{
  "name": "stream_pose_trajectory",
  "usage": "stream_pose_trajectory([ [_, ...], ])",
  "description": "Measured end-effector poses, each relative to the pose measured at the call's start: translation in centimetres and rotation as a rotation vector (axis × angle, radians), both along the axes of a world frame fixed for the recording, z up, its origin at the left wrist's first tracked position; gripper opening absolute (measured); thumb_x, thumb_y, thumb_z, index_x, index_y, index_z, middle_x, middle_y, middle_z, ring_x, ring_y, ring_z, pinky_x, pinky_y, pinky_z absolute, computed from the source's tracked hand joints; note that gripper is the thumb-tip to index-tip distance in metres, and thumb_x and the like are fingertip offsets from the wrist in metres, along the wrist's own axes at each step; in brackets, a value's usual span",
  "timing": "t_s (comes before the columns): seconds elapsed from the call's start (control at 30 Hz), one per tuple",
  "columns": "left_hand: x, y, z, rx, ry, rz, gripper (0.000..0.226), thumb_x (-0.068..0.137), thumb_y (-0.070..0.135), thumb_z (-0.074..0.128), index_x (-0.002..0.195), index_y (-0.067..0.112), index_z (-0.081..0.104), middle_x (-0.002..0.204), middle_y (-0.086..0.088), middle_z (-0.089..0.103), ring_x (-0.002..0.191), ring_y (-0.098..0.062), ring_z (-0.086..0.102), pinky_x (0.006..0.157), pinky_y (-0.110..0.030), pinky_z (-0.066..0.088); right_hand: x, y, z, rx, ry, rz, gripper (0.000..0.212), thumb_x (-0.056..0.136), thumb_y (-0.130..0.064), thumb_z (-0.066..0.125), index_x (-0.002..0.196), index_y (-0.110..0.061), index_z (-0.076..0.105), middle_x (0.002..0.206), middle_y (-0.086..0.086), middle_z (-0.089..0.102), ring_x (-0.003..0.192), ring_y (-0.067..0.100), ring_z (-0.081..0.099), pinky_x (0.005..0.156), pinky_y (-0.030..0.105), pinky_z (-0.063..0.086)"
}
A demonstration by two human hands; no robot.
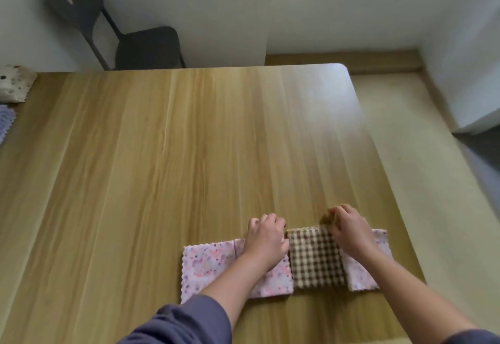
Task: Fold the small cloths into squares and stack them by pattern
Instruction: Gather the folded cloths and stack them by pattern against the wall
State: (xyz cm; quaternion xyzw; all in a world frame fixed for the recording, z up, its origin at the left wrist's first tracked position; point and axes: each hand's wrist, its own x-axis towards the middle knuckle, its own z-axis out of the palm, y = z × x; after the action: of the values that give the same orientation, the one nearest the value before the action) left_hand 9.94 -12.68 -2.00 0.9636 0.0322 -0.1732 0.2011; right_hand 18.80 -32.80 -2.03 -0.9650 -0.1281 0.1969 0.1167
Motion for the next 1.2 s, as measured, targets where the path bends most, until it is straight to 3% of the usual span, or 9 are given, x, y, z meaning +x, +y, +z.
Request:
stream_pose_trajectory([
  [0.1, 1.5, -3.6, -0.3, 0.080, 0.072, -0.035, 0.046, 0.089, 0.044, 0.053, 0.125, 0.016, 0.048, 0.123, -0.004, 0.050, 0.116, -0.024, 0.044, 0.105, -0.043, 0.030, 1.7, -3.4, 0.8, -0.005, 0.078, 0.105, 0.037, 0.092, -0.029, 0.057, 0.128, -0.025, 0.054, 0.132, -0.006, 0.050, 0.120, 0.014, 0.047, 0.106, 0.033, 0.037],
  [0.23, 3.0, -6.3, -0.4, 0.185, 0.146, -0.019, 0.049, 0.087, 0.041, 0.061, 0.125, 0.017, 0.044, 0.125, -0.005, 0.049, 0.118, -0.025, 0.044, 0.106, -0.044, 0.028, 2.9, -6.4, 1.1, -0.127, 0.156, 0.358, 0.048, 0.087, -0.055, 0.056, 0.130, -0.036, 0.047, 0.131, -0.014, 0.044, 0.124, 0.009, 0.040, 0.111, 0.032, 0.027],
  [0.43, 5.1, -8.0, -0.1, 0.150, 0.163, 0.026, 0.015, 0.089, 0.019, 0.060, 0.103, 0.018, 0.054, 0.113, -0.002, 0.049, 0.109, -0.022, 0.044, 0.102, -0.038, 0.029, 3.5, -8.0, 0.5, -0.202, 0.143, 0.389, 0.019, 0.091, -0.044, 0.054, 0.102, -0.029, 0.053, 0.108, -0.011, 0.051, 0.099, 0.009, 0.046, 0.085, 0.025, 0.036],
  [0.53, 6.0, -7.9, 0.1, -0.090, 0.185, 0.206, 0.017, 0.083, 0.010, 0.057, 0.092, 0.021, 0.049, 0.100, 0.001, 0.051, 0.100, -0.021, 0.050, 0.090, -0.033, 0.037, 3.7, -7.4, 0.8, -0.119, 0.210, 0.305, 0.019, 0.095, -0.039, 0.050, 0.085, -0.024, 0.046, 0.085, -0.008, 0.053, 0.074, 0.011, 0.047, 0.061, 0.022, 0.035],
  [0.63, 6.8, -6.4, 0.9, -0.493, 0.202, 0.521, 0.019, 0.079, 0.009, 0.064, 0.088, 0.020, 0.051, 0.087, 0.001, 0.059, 0.082, -0.020, 0.057, 0.072, -0.030, 0.046, 4.1, -7.1, 1.3, -0.055, 0.237, 0.229, 0.016, 0.095, -0.039, 0.051, 0.091, -0.024, 0.045, 0.081, -0.007, 0.057, 0.070, 0.012, 0.054, 0.058, 0.025, 0.043],
  [0.73, 7.0, -4.0, 2.4, -0.899, 0.165, 0.793, 0.015, 0.082, 0.006, 0.069, 0.089, 0.018, 0.062, 0.090, 0.001, 0.067, 0.089, -0.018, 0.063, 0.078, -0.028, 0.051, 4.8, -6.2, 2.1, 0.024, 0.297, 0.150, 0.015, 0.092, -0.034, 0.059, 0.103, -0.025, 0.053, 0.087, -0.008, 0.062, 0.075, 0.007, 0.058, 0.063, 0.024, 0.050],
  [0.83, 6.5, -1.6, 3.7, -1.222, 0.120, 1.024, 0.010, 0.087, 0.005, 0.066, 0.087, 0.015, 0.065, 0.088, -0.002, 0.070, 0.089, -0.021, 0.065, 0.085, -0.034, 0.052, 5.5, -4.2, 3.2, 0.092, 0.334, 0.127, 0.017, 0.090, -0.031, 0.061, 0.083, -0.016, 0.061, 0.078, 0.001, 0.062, 0.064, 0.009, 0.051, 0.059, 0.024, 0.042],
  [1.03, 3.4, 5.2, 5.6, -1.586, -0.014, 1.257, 0.008, 0.096, 0.008, 0.053, 0.100, 0.010, 0.060, 0.097, -0.009, 0.068, 0.089, -0.021, 0.064, 0.088, -0.040, 0.050, 5.7, 3.0, 6.8, 0.140, 0.191, 0.143, 0.026, 0.093, -0.023, 0.059, 0.070, -0.022, 0.046, 0.067, -0.005, 0.050, 0.062, 0.014, 0.045, 0.054, 0.025, 0.032],
  [1.2, -2.7, 15.0, 6.3, -1.726, -0.137, 1.346, 0.017, 0.097, 0.009, 0.052, 0.112, 0.004, 0.058, 0.108, -0.016, 0.067, 0.099, -0.027, 0.063, 0.082, -0.041, 0.052, 3.5, 13.4, 9.3, 0.075, 0.070, 0.210, 0.004, 0.094, -0.022, 0.058, 0.093, -0.019, 0.055, 0.083, 0.003, 0.058, 0.075, 0.023, 0.055, 0.061, 0.029, 0.038],
])
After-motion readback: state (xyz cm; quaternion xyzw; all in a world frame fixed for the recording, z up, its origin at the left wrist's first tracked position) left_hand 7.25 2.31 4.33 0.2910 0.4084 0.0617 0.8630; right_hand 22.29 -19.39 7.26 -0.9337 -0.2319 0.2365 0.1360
